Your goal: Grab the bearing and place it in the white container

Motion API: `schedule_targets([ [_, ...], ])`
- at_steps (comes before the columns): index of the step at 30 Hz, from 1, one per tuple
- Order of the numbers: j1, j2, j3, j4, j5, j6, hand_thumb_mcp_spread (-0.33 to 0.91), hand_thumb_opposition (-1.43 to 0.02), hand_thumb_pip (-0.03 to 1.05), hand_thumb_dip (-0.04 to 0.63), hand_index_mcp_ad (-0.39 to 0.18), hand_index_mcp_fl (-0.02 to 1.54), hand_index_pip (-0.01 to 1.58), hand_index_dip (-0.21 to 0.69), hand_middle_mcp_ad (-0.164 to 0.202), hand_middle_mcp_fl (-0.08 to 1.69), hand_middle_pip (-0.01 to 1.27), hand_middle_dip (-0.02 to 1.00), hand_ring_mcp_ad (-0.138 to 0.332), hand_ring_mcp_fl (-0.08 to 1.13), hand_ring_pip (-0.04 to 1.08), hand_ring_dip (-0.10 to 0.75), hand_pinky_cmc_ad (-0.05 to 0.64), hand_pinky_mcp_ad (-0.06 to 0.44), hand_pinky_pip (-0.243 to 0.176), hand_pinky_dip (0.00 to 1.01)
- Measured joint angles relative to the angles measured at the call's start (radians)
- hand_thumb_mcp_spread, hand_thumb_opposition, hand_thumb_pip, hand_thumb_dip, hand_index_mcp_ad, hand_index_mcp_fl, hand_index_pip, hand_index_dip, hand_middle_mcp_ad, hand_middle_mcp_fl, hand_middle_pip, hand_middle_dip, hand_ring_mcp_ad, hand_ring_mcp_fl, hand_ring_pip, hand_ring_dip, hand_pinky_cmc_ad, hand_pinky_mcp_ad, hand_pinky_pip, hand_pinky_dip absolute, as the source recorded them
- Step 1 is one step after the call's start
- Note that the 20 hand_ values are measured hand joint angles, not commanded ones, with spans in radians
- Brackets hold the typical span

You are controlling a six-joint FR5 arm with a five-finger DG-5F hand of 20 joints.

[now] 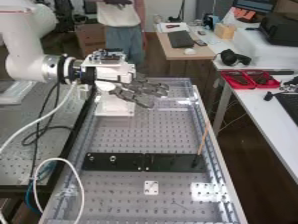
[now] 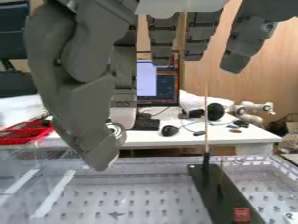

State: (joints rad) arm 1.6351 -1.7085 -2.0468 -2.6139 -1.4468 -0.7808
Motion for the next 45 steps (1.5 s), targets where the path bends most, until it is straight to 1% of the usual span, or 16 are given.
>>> schedule_targets([
  [1, 0.01, 0.005, -0.003, -0.003, 0.009, 0.001, 0.46, -0.98, 0.53, 0.284, -0.115, 0.31, 1.49, 0.202, 0.066, 0.0, 0.13, 0.16, 0.129, 0.0, 0.09, 0.087, 0.379, 0.297, -0.073, 0.18],
  [2, 0.044, 0.023, -0.013, -0.014, 0.036, 0.003, 0.46, -0.98, 0.53, 0.281, -0.115, 0.31, 1.49, 0.202, 0.063, 0.0, 0.13, 0.16, 0.129, 0.0, 0.09, 0.087, 0.379, 0.297, -0.073, 0.18],
  [3, 0.061, 0.033, -0.019, -0.019, 0.05, 0.004, 0.47, -0.98, 0.53, 0.281, -0.115, 0.31, 1.49, 0.202, 0.066, 0.0, 0.13, 0.16, 0.129, 0.0, 0.09, 0.087, 0.38, 0.297, -0.073, 0.18],
  [6, 0.107, 0.064, -0.037, -0.033, 0.081, 0.005, 0.46, -0.98, 0.53, 0.281, -0.115, 0.31, 1.49, 0.202, 0.059, 0.0, 0.13, 0.16, 0.126, 0.0, 0.09, 0.087, 0.38, 0.297, -0.073, 0.18],
  [9, 0.159, 0.11, -0.071, -0.053, 0.114, 0.008, 0.47, -0.98, 0.53, 0.281, -0.115, 0.31, 1.49, 0.204, 0.063, 0.0, 0.13, 0.16, 0.126, 0.0, 0.09, 0.087, 0.38, 0.297, -0.073, 0.18],
  [15, 0.217, 0.155, -0.112, -0.073, 0.123, 0.026, 0.47, -0.98, 0.53, 0.281, -0.115, 0.31, 1.49, 0.204, 0.063, 0.0, 0.13, 0.16, 0.129, 0.0, 0.09, 0.087, 0.38, 0.297, -0.073, 0.18],
  [18, 0.24, 0.167, -0.127, -0.073, 0.121, 0.036, 0.46, -0.98, 0.53, 0.281, -0.115, 0.31, 1.49, 0.204, 0.063, 0.0, 0.13, 0.16, 0.126, 0.0, 0.09, 0.087, 0.38, 0.297, -0.073, 0.18],
  [21, 0.28, 0.178, -0.149, -0.067, 0.122, 0.048, 0.47, -0.98, 0.53, 0.281, -0.115, 0.31, 1.49, 0.204, 0.068, 0.0, 0.13, 0.16, 0.127, 0.0, 0.09, 0.087, 0.38, 0.297, -0.073, 0.18],
  [23, 0.298, 0.179, -0.158, -0.063, 0.123, 0.055, 0.46, -0.98, 0.53, 0.281, -0.115, 0.31, 1.49, 0.204, 0.061, 0.0, 0.13, 0.16, 0.127, 0.0, 0.09, 0.087, 0.38, 0.297, -0.073, 0.18],
  [24, 0.31, 0.178, -0.163, -0.06, 0.123, 0.062, 0.46, -0.98, 0.53, 0.281, -0.115, 0.31, 1.49, 0.202, 0.066, 0.0, 0.13, 0.16, 0.127, 0.0, 0.09, 0.087, 0.38, 0.297, -0.073, 0.18],
  [27, 0.331, 0.172, -0.171, -0.053, 0.127, 0.075, 0.47, -0.98, 0.53, 0.281, -0.115, 0.31, 1.49, 0.204, 0.063, 0.0, 0.13, 0.16, 0.127, 0.0, 0.09, 0.087, 0.38, 0.297, -0.073, 0.18],
  [33, 0.377, 0.131, -0.186, -0.023, 0.159, 0.114, 0.47, -0.98, 0.53, 0.281, -0.115, 0.31, 1.49, 0.204, 0.063, 0.0, 0.13, 0.16, 0.127, 0.0, 0.09, 0.087, 0.38, 0.297, -0.073, 0.18],
  [37, 0.391, 0.109, -0.193, -0.008, 0.181, 0.13, 0.47, -0.98, 0.53, 0.284, -0.115, 0.31, 1.49, 0.204, 0.063, 0.0, 0.13, 0.16, 0.127, 0.0, 0.09, 0.087, 0.38, 0.297, -0.073, 0.18],
  [38, 0.393, 0.102, -0.195, -0.006, 0.188, 0.135, 0.47, -0.98, 0.53, 0.281, -0.115, 0.31, 1.49, 0.202, 0.068, 0.0, 0.13, 0.16, 0.131, 0.0, 0.09, 0.087, 0.38, 0.297, -0.073, 0.18],
  [40, 0.397, 0.089, -0.2, 0.0, 0.2, 0.146, 0.47, -0.98, 0.53, 0.281, -0.115, 0.31, 1.49, 0.204, 0.065, 0.0, 0.13, 0.16, 0.127, 0.0, 0.09, 0.087, 0.38, 0.297, -0.073, 0.18],
  [45, 0.406, 0.051, -0.219, 0.025, 0.241, 0.186, 0.46, -0.98, 0.53, 0.281, -0.115, 0.31, 1.49, 0.202, 0.068, 0.0, 0.13, 0.16, 0.131, 0.0, 0.09, 0.087, 0.38, 0.297, -0.073, 0.18],
])
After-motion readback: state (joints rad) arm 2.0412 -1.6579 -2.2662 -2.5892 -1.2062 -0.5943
